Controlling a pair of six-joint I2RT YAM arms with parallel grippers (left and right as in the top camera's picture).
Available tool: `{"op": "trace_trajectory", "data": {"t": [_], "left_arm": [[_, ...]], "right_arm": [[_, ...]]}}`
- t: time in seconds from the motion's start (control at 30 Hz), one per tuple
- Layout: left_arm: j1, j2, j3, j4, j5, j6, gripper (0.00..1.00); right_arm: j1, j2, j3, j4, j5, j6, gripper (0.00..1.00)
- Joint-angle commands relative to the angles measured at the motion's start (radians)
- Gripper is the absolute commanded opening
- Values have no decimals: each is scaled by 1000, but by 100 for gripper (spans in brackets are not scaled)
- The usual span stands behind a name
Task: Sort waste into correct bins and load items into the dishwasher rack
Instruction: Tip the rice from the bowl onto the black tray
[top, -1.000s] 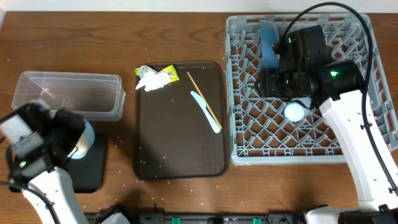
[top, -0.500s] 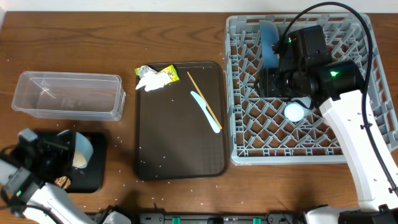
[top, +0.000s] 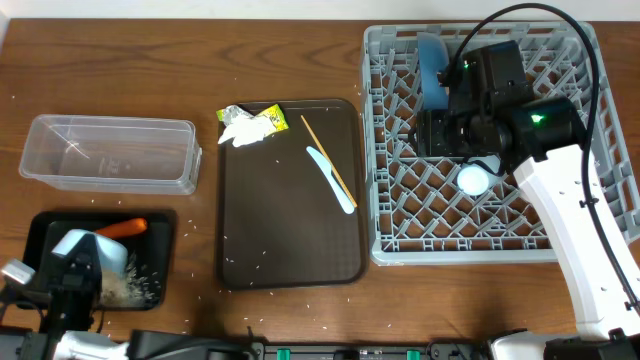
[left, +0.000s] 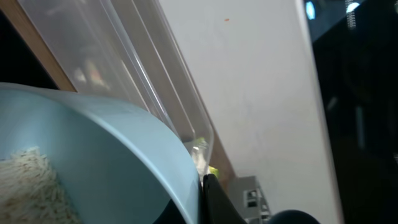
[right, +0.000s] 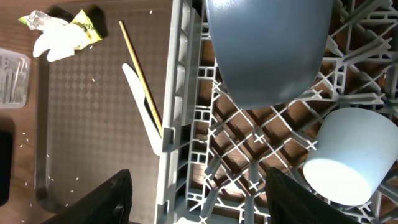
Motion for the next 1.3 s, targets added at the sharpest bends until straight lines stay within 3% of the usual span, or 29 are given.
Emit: {"op": "trace_trajectory", "data": {"t": [0.0,0.13,0.23,0.4,0.47,0.53,0.57,0.63,0.73,0.83,0.9,0.97,1.0,1.07,1.1,1.17,1.23,1.27], "left_arm": [[13,48,-10,6,111,92,7],[12,78,-11,4,111,92,6],[8,81,-12,5,109,158,6],[-3,80,-11,8,109,111,6],[-6,80,-11,31,41,157,6],[-10,82,-11,32,-35,37,6],[-10,82,-11,40,29,21,6],[-10,79,-11,82,77,121,7],[-10,80,-10,90,42,63,6],[-14,80,-10,97,-9,100,6],[-15,80,-10,99,45,50,6],[-29,80,-10,101,41,157,6],[-32,80,-10,91,-5,147,6],[-30,80,-10,93,64,2,6],[-35,80,-10,113,99,3,6],[-43,80,-10,155,-29,41,7],[-37,80,-10,137,-18,-162,6],[-42,80,-10,161,18,-147,6]], "right_arm": [[-11,-21,2,0,5,-13,65],[-11,-21,2,-1,5,-13,65],[-11,-21,2,-1,4,-12,65],[-11,-21,2,10,4,-9,65],[-11,-21,2,9,0,-9,65],[-11,-21,2,12,0,-9,66],[-11,-21,2,13,-3,-9,65],[-11,-21,2,12,-8,-8,66],[-11,-21,2,14,-19,-8,65],[-11,-21,2,13,-34,-8,65],[-11,-21,2,16,-33,-8,65],[-11,-21,2,14,-33,-6,65],[-11,-21,2,14,-33,-5,65],[-11,-21,2,16,-33,-5,65],[-11,-21,2,14,-34,-5,65],[-11,-21,2,13,-33,-1,66],[-11,-21,2,16,-33,-2,65],[-11,-21,2,16,-33,-1,65]]}}
